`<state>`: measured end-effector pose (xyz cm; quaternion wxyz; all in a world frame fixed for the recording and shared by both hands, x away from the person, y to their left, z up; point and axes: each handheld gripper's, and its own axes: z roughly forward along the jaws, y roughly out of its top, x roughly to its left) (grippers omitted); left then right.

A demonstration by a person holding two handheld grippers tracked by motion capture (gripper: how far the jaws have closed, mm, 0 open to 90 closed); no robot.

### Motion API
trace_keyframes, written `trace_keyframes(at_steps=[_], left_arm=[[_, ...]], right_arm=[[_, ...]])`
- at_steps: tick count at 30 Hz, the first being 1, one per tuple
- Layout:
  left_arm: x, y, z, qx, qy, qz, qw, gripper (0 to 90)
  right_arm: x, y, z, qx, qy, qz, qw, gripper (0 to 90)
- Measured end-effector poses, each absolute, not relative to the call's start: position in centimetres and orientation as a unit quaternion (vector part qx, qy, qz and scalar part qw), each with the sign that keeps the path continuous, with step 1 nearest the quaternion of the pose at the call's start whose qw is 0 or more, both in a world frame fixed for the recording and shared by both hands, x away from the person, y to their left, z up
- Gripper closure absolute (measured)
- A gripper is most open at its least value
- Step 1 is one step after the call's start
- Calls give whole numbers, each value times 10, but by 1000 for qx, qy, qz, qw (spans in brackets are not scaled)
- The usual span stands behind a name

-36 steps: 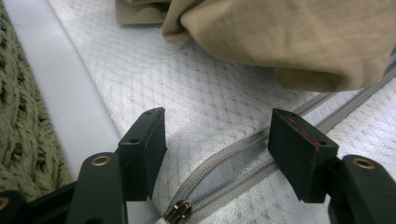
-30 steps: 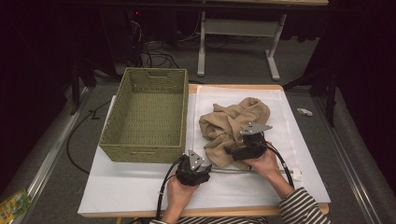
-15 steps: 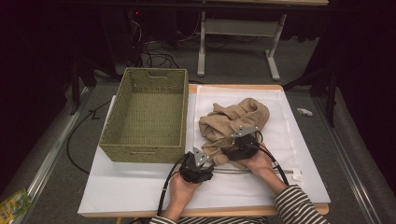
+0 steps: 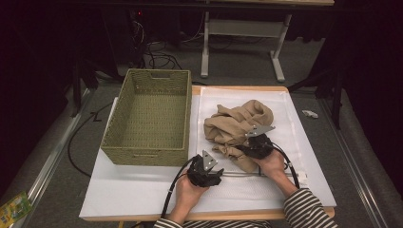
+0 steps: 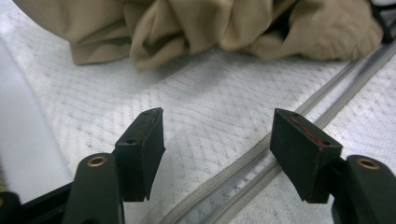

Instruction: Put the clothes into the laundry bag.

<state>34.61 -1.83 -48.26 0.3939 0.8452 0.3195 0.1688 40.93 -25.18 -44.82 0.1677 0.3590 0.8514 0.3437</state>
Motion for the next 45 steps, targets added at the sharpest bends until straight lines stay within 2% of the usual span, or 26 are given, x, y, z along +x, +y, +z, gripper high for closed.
trace_keyframes(at_steps=[14,21,27,29,30,31,33,36,38,39,40,45], left_arm=[[350,-23,-482,851,319,181,375,343],[354,-28,-481,854,316,185,370,373],[362,-28,-480,857,319,149,375,476],[363,-28,-480,856,320,150,378,553],[364,-28,-480,855,322,151,378,553],[365,-28,-480,856,321,149,377,618],[366,-31,-478,859,320,151,369,633],[368,-36,-476,865,315,152,360,755],[370,-37,-475,866,314,150,357,816],[371,-38,-475,868,314,148,356,816],[372,-38,-474,868,316,148,353,870],[375,-33,-464,857,327,129,377,886]], right_arm=[[387,-296,-422,382,819,387,184,802],[371,-315,-415,388,807,402,191,802],[359,-327,-409,391,798,412,199,803],[354,-331,-406,393,795,416,202,803],[352,-332,-405,391,795,417,203,803],[347,-335,-405,390,795,419,203,802],[345,-335,-405,391,794,419,202,802],[338,-338,-407,392,792,424,197,801],[336,-338,-407,393,791,426,195,801],[335,-339,-407,392,791,427,195,801],[333,-339,-407,390,791,430,193,800],[328,-338,-407,385,794,431,190,798]])
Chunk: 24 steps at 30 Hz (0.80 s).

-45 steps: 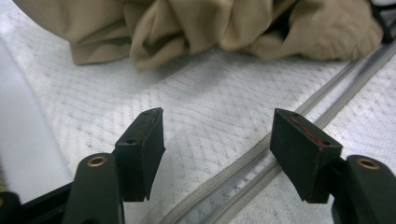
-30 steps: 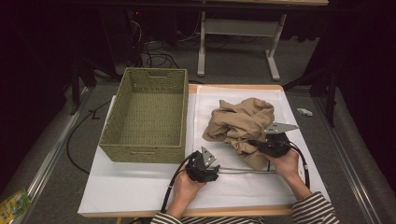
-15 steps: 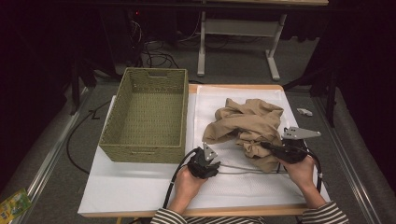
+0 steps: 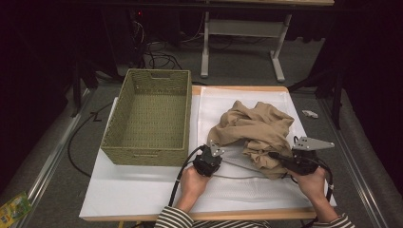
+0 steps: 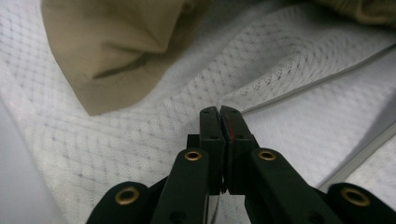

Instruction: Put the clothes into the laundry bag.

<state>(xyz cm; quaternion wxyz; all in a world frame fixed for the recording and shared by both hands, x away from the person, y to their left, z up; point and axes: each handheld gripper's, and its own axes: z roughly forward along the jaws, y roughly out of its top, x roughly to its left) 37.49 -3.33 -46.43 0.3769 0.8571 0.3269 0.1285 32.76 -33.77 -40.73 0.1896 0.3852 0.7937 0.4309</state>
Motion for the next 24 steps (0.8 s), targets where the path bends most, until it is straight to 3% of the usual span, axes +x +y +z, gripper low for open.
trace_keyframes(at_steps=[4,16,24], left_arm=[[374,-31,-447,843,328,122,408,888],[385,-40,-431,830,340,113,427,890],[381,-42,-419,823,332,114,447,891]], right_arm=[[324,-332,-410,376,799,431,183,794],[313,-312,-413,330,826,418,185,765],[311,-293,-417,294,853,403,152,694]])
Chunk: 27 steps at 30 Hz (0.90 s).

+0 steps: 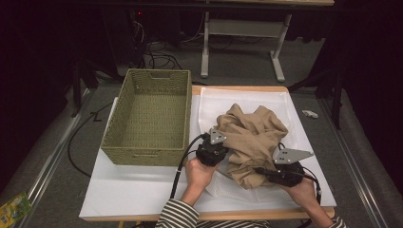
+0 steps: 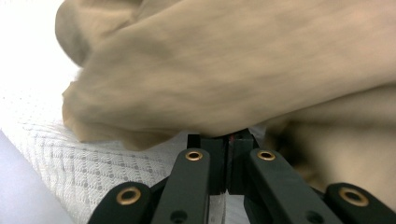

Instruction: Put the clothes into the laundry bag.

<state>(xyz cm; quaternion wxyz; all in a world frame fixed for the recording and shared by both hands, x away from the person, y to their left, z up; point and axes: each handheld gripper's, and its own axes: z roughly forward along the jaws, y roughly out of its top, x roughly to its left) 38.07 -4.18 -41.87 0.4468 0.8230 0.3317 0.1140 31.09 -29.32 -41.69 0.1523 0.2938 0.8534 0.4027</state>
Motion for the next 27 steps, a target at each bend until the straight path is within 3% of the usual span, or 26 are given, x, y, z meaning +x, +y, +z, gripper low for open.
trace_keyframes(at_steps=[9,20,24,27], left_arm=[[374,-37,-409,810,327,110,474,893],[362,-40,-403,810,308,116,485,896],[367,-39,-407,808,315,107,486,896],[368,-37,-406,806,321,116,484,894]], right_arm=[[329,-265,-439,286,875,368,129,759],[359,-254,-456,330,865,328,189,784],[366,-252,-462,341,858,328,202,765],[363,-255,-460,340,857,342,181,658]])
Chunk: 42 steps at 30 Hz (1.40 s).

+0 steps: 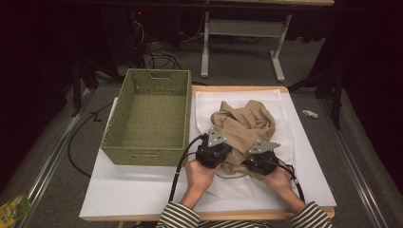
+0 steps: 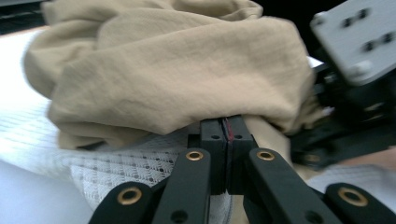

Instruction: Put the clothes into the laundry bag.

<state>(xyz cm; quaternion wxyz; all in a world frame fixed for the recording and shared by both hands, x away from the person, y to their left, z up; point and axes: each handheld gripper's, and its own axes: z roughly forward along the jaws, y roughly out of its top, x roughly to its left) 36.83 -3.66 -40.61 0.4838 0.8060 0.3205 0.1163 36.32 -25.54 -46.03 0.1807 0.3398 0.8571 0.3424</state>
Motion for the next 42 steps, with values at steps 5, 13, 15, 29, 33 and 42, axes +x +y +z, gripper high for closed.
trace_keyframes(at_steps=[5,13,15,29,33,42], left_arm=[[369,-30,-407,803,331,116,481,894],[372,-26,-408,802,339,112,480,893],[372,-25,-409,802,339,111,479,892],[373,-25,-410,804,342,108,474,892],[373,-25,-411,805,341,108,473,892],[372,-24,-410,806,342,108,472,892]], right_arm=[[355,-263,-451,346,850,366,157,450],[336,-286,-426,342,841,389,154,350],[330,-297,-416,337,836,404,156,336],[348,-295,-376,337,817,439,163,296],[360,-275,-367,325,822,441,153,293],[389,-246,-370,308,852,403,127,778]])
